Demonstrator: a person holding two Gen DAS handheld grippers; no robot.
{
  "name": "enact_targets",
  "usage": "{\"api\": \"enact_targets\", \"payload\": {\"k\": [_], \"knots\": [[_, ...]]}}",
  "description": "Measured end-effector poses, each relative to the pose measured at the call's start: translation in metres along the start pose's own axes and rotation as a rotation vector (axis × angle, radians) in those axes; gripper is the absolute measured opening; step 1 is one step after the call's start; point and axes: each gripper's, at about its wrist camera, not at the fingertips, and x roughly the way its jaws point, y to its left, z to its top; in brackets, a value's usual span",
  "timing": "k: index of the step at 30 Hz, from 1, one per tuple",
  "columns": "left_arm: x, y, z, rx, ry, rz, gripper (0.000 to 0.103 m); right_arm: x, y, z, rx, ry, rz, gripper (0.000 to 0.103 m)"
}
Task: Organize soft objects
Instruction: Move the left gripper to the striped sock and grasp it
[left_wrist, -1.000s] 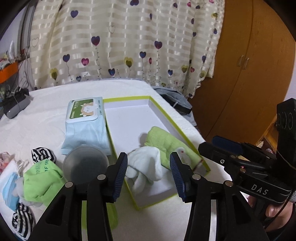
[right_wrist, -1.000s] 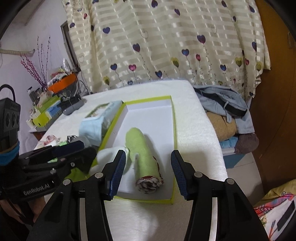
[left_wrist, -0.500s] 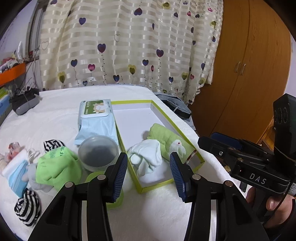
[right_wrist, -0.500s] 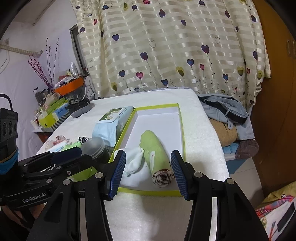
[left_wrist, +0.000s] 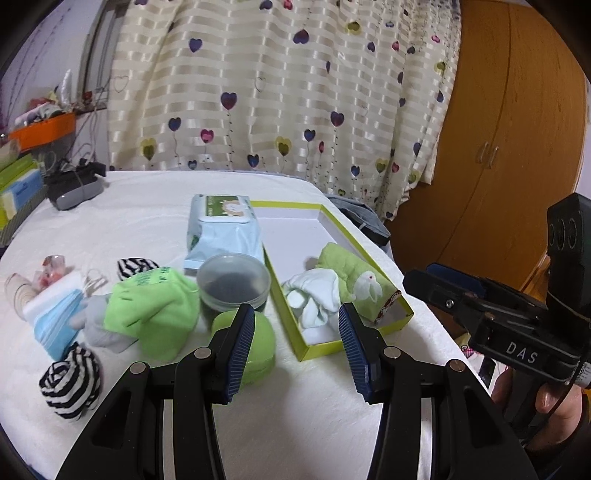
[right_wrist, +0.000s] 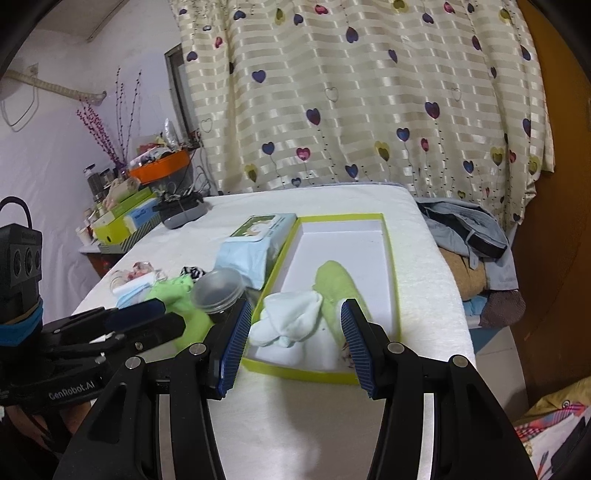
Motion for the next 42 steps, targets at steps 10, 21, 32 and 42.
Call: {"api": "enact_targets", "payload": {"k": [10, 21, 32, 42], "knots": [[-0.019, 0.032, -0.019, -0.068, -0.016, 0.088, 0.047, 0.002, 0.039, -0.008, -0.123, -0.026, 0.092, 0.053], [-0.042, 0.091, -0.034, -0.159, -0.013, 0.185, 0.047, 0.019, 0.093, -0.012, -0.215, 0.015, 0.237, 0.054], [-0.046, 0.134, -0.045, -0.181, 0.0, 0.299, 0.053, 0.042, 0.124, -0.017, -0.252, 0.079, 0.283, 0.054], [-0.028, 0.172, -0.057, -0.236, 0.087, 0.347, 0.063, 0.063, 0.14, -0.011, -0.277, 0.109, 0.296, 0.054]]}}
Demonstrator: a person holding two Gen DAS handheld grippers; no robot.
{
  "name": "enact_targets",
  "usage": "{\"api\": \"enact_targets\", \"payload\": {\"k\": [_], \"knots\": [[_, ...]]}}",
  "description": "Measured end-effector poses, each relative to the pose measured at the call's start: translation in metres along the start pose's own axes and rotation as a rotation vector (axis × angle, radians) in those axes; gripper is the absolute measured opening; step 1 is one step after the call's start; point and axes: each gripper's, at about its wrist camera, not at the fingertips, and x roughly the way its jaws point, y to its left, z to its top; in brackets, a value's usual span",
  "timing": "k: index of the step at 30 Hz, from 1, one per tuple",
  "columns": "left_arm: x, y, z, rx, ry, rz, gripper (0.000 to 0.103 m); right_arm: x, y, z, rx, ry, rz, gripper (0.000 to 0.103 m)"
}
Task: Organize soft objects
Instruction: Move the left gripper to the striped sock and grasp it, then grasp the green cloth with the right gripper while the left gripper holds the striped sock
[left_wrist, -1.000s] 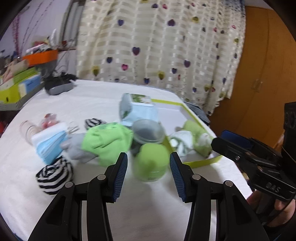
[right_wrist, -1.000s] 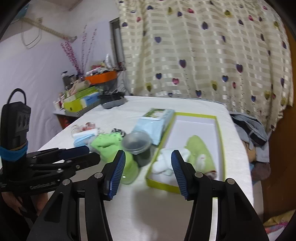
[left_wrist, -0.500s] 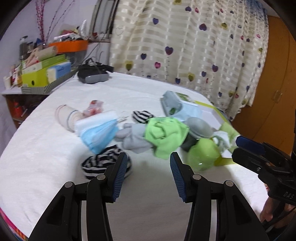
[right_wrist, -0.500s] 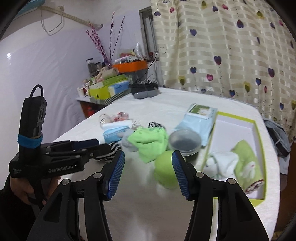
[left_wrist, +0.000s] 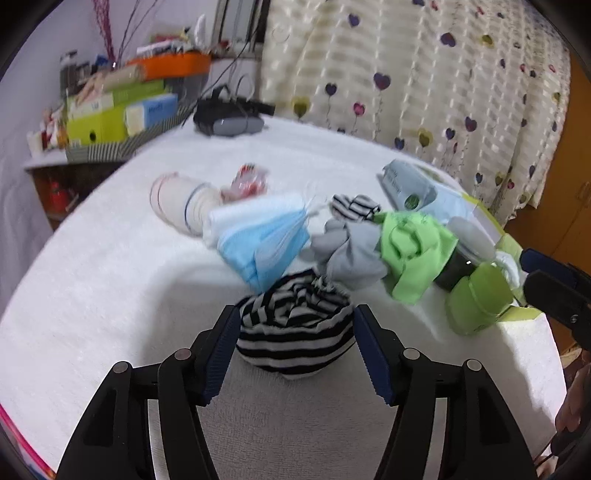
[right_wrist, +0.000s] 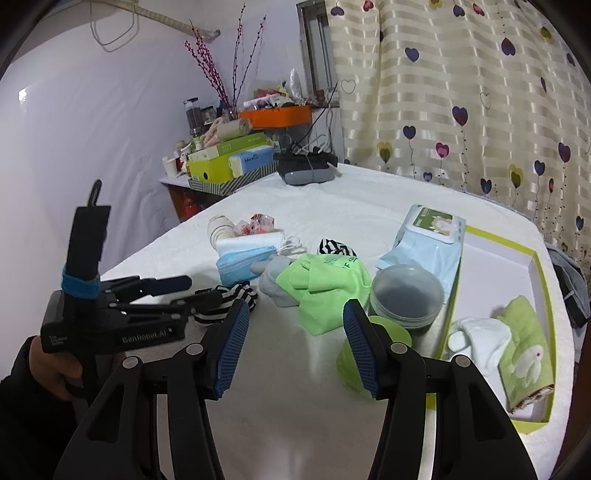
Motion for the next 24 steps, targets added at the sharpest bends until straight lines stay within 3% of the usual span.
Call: {"api": "enact_targets", "payload": {"k": [7, 12, 13, 14, 17, 19, 24], "knots": [[0.022, -0.002, -0.008, -0.013, 0.065, 0.018, 0.063, 0.009, 0.005, 0.002, -0.021, 0.016, 0.009, 0.054], [0.024, -0.006, -0.008, -0.018, 0.061, 0.047, 0.062, 0.015, 0.007, 0.003, -0.023, 0.029, 0.012, 0.054], [0.024, -0.007, -0.008, -0.014, 0.059, 0.048, 0.058, 0.017, 0.007, 0.003, -0.025, 0.032, 0.012, 0.054], [0.023, -0.008, -0.008, -0.015, 0.057, 0.045, 0.045, 0.018, 0.007, 0.003, -0.028, 0.033, 0.012, 0.054], [0.022, -0.007, -0.008, -0.017, 0.055, 0.034, 0.026, 0.02, 0.009, 0.004, -0.034, 0.038, 0.01, 0.054], [0.021, -0.005, -0.008, -0.024, 0.051, 0.011, 0.02, 0.022, 0.008, 0.005, -0.033, 0.04, 0.008, 0.054], [0.014, -0.002, -0.01, -0.047, 0.04, -0.032, 0.017, 0.026, 0.007, 0.005, -0.035, 0.055, 0.0, 0.054]]}}
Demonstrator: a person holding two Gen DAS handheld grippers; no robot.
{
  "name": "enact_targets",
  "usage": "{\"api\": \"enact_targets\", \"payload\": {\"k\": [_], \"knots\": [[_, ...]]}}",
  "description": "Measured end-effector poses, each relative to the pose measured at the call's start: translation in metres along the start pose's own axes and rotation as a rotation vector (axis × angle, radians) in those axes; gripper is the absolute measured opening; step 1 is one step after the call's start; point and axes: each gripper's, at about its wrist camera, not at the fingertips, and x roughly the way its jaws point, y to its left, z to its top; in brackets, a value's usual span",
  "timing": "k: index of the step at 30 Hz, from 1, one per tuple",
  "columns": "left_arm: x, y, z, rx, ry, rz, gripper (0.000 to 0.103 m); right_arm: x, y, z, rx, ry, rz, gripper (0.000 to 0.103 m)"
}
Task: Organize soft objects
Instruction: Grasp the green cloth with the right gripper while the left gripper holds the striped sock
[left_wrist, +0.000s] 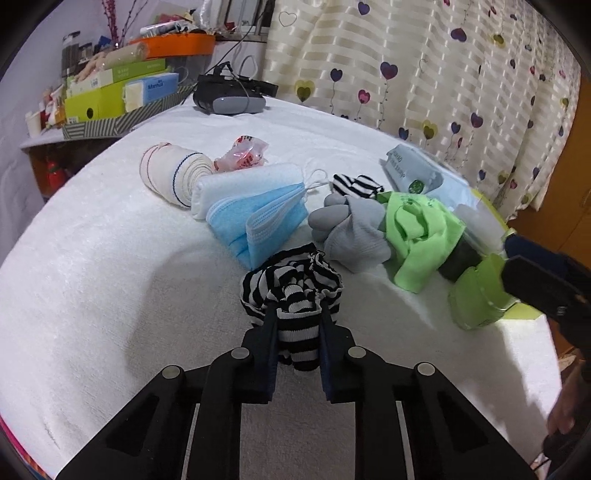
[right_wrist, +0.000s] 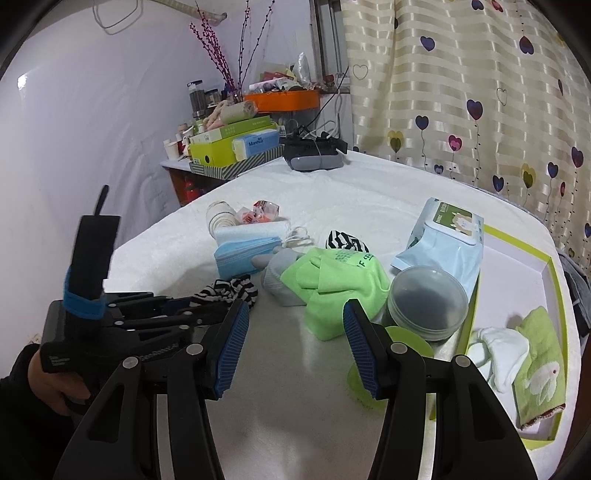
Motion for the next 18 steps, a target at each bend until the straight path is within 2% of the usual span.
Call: {"api": "enact_targets", "payload": {"k": [10, 18], "knots": [[-0.03, 0.003, 0.004, -0.02, -0.076, -0.061, 0.015, 0.016, -0.01, 0.017, -0.044, 0.041, -0.062, 0.054], [-0.039, 0.005, 0.012, -0.023, -0.104, -0.08, 0.015, 0.065, -0.011, 0.045, -0.296, 0.219, -0.104, 0.054]]}}
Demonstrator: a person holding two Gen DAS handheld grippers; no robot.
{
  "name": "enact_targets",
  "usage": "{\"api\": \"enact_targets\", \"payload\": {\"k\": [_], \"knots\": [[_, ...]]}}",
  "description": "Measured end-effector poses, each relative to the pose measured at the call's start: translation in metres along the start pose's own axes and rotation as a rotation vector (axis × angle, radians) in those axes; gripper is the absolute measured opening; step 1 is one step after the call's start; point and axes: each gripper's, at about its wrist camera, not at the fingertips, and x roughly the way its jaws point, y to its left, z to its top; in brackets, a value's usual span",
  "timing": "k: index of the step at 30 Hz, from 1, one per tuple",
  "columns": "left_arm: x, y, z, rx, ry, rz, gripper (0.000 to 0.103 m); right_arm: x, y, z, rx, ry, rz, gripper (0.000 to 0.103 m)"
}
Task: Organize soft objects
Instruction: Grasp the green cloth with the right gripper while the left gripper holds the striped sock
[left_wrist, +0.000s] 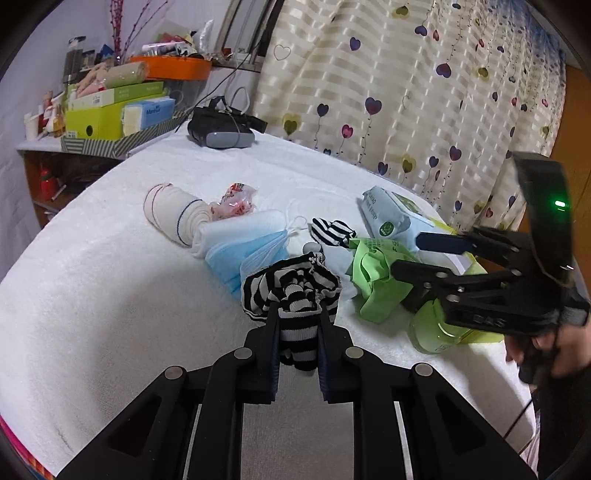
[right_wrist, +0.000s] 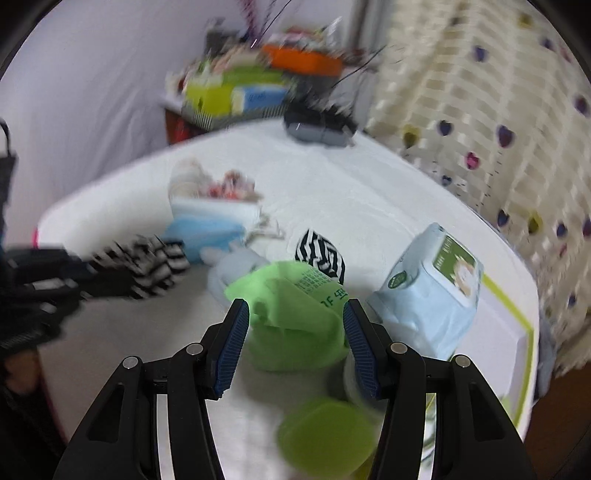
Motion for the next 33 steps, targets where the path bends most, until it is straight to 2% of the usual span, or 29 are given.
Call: {"api": "enact_targets", "payload": {"k": [8, 11, 17, 18, 19, 24, 27, 33], "knots": [[-0.001, 0.0, 0.001, -0.004, 0.003, -0.007, 0.015, 0.028, -0.006, 0.012, -0.146, 0.12, 0.029, 0.054], [0.001, 0.0, 0.0, -0.007, 0.008, -0.008, 0.015, 0.037, -0.004, 0.014, -0.185, 0.175, 0.067, 0.054], [0.007, 0.001, 0.002, -0.014, 0.019, -0.005, 0.015, 0.036, -0.001, 0.014, -0.182, 0.191, 0.104, 0.054], [0.007, 0.001, 0.002, -0.013, 0.02, -0.005, 0.015, 0.034, 0.001, 0.013, -0.185, 0.186, 0.107, 0.046], [0.007, 0.0, 0.002, -0.014, 0.021, -0.005, 0.015, 0.033, 0.003, 0.012, -0.187, 0.187, 0.114, 0.033], [0.007, -0.001, 0.001, -0.013, 0.024, -0.011, 0.015, 0.026, 0.011, 0.005, -0.205, 0.165, 0.098, 0.01], [0.005, -0.004, 0.002, -0.008, 0.018, -0.011, 0.015, 0.014, 0.01, 0.005, -0.19, 0.122, 0.086, 0.005], [-0.004, -0.011, 0.005, 0.003, -0.006, -0.019, 0.015, -0.021, 0.001, 0.008, -0.108, -0.009, 0.081, 0.004]]}}
